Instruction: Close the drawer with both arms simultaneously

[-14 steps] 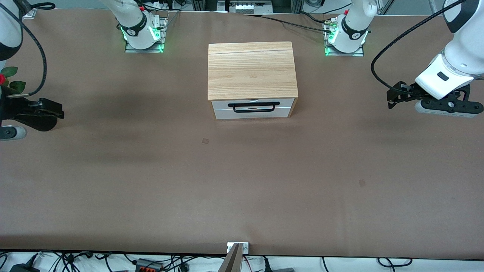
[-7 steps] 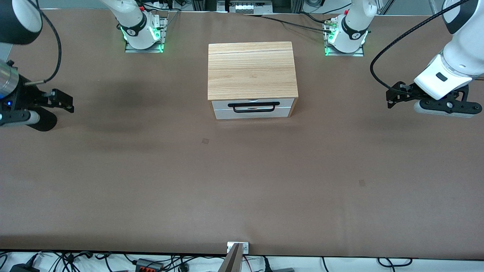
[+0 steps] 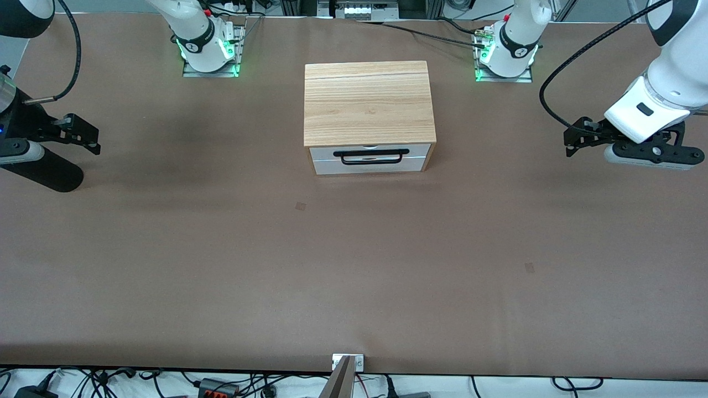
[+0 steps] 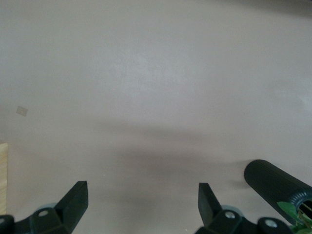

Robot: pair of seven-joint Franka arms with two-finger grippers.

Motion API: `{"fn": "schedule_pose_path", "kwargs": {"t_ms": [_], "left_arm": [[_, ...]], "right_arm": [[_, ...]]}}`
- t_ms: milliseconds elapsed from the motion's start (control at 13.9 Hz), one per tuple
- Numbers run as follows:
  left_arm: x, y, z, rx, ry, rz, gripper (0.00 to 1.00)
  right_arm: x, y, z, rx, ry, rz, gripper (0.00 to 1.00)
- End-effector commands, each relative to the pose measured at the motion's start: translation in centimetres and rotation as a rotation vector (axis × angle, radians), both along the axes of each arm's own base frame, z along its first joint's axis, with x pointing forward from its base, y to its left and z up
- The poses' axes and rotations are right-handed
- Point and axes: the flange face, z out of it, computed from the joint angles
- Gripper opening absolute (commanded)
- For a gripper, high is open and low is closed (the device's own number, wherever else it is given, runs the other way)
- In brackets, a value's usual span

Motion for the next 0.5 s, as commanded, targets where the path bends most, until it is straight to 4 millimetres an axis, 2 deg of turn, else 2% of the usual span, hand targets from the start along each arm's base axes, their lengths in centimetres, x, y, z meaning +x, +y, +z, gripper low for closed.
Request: {"fn": "schedule_pose_path", "kwargs": {"t_ms": [0, 431], "left_arm": [[-0.52, 0.07, 0.81, -0.009, 0.005, -0.001, 1.00], [0.16, -0.04, 1.51, -0.011, 0.020, 0.002, 1.00]], "right_arm": [[-0.43, 0.17, 0.30, -0.015, 0.010, 0.012, 1.00], [-0.35, -0.01, 0.44, -0.008, 0.006, 0.005, 1.00]]}}
